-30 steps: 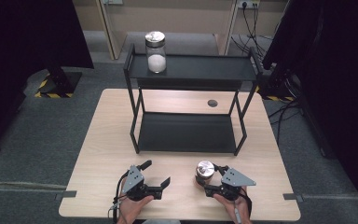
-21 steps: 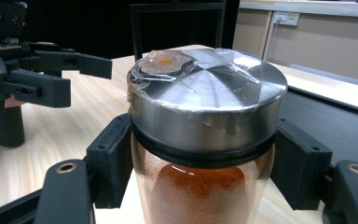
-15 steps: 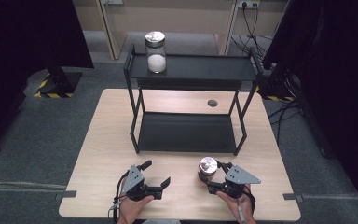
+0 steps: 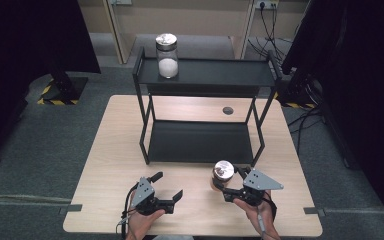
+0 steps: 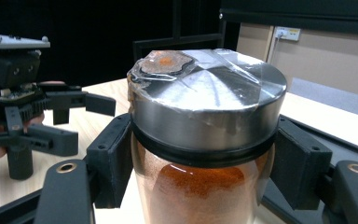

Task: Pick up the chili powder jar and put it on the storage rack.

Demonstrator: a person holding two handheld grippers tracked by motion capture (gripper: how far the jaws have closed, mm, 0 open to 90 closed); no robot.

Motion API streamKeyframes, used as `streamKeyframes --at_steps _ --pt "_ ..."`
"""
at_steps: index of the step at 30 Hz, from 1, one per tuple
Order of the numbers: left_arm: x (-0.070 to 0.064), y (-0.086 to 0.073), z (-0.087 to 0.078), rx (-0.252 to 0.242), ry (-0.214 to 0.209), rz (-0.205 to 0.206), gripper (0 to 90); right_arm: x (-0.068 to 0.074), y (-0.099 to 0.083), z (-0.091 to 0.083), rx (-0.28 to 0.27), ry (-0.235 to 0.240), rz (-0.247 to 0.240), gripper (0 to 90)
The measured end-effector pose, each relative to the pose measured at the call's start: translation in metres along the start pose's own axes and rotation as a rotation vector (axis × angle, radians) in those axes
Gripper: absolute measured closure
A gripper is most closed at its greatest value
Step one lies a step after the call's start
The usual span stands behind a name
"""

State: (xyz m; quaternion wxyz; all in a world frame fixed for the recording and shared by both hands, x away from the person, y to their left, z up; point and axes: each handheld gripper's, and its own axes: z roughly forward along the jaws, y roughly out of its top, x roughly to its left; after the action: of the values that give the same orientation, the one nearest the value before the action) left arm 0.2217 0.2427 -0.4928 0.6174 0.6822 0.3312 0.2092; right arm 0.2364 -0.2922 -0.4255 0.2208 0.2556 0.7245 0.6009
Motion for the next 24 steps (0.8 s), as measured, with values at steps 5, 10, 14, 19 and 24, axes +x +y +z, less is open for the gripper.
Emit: streamKeyframes --at_steps 5,10,14,19,24 --pt "0.0 0.0 0.0 0.0 0.001 -0.002 0.3 -0.002 0.01 -0.001 -0.001 0.0 -0.008 31.0" --pt "0.0 0.0 0.0 0.0 0.001 -0.004 0.3 -0.005 0.021 0.001 -0.006 0.005 -0.008 31.0" --pt "0.001 0.0 0.0 -0.001 0.001 -0.005 0.3 -0.008 0.033 0.004 -0.003 0.011 -0.016 31.0" --pt "0.001 0.0 0.0 0.0 0.001 -0.006 0.3 -0.011 0.046 0.006 -0.01 0.02 -0.025 31.0" --pt "0.001 0.0 0.0 -0.001 0.001 -0.007 0.3 -0.012 0.058 0.008 -0.012 0.03 -0.025 31.0"
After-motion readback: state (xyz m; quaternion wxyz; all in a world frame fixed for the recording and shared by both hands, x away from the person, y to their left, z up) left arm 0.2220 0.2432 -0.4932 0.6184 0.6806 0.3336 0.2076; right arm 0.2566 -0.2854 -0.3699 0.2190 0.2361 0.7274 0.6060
